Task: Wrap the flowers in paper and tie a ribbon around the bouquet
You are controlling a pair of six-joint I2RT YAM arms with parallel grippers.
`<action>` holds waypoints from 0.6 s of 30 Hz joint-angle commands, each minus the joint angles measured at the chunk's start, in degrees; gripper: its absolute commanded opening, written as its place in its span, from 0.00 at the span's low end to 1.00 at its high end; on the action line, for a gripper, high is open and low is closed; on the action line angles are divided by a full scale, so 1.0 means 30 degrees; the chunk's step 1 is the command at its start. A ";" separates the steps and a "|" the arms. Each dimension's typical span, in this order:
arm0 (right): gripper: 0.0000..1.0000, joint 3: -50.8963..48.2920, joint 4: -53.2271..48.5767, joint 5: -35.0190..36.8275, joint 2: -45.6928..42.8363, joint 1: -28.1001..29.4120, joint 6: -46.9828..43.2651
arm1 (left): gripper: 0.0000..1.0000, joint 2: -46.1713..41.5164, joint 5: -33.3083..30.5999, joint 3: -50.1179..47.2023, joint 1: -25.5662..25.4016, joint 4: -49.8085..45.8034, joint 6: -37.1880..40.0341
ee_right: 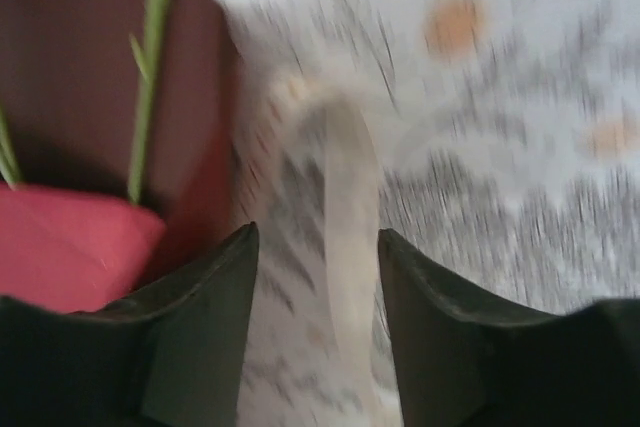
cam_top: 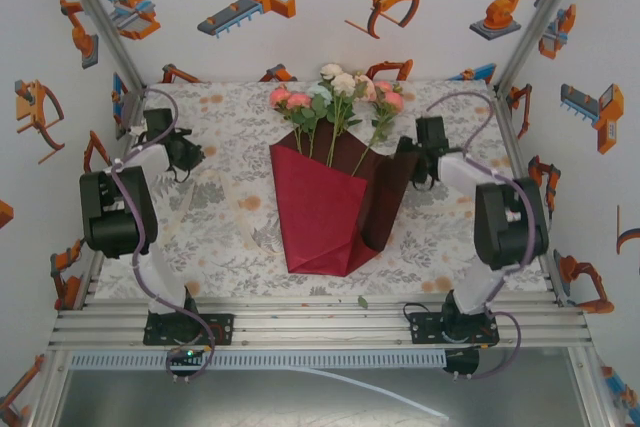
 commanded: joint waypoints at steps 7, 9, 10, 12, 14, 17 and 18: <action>0.46 -0.3253 -0.5147 -0.3139 -0.5878 0.2801 0.0788 | 0.69 -0.5380 -0.1148 -0.3215 -0.2607 -0.1843 0.1255; 0.43 -0.2584 -0.3917 -0.4906 -0.5490 0.3633 0.1424 | 0.71 -0.5769 -0.1188 -0.3777 -0.2900 -0.2165 0.1256; 0.42 -0.2247 -0.3409 -0.5258 -0.5252 0.3983 0.1555 | 0.71 -0.5874 -0.1413 -0.4026 -0.2902 -0.2440 0.1171; 0.41 -0.1180 -0.2592 -0.5973 -0.4429 0.4913 0.1264 | 0.73 -0.6192 -0.2351 -0.4537 -0.2741 -0.3131 0.0958; 0.41 -0.0204 -0.1855 -0.7129 -0.3280 0.5673 0.1121 | 0.76 -0.6712 -0.2636 -0.5036 -0.2533 -0.3540 0.0615; 0.42 0.1425 -0.0971 -0.8123 -0.1057 0.7242 0.0754 | 0.80 -0.7691 -0.2310 -0.5797 -0.2665 -0.3708 0.0120; 0.42 0.1942 -0.0753 -0.8292 -0.0224 0.7696 0.0648 | 0.81 -0.7936 -0.2106 -0.6090 -0.2701 -0.3717 0.0104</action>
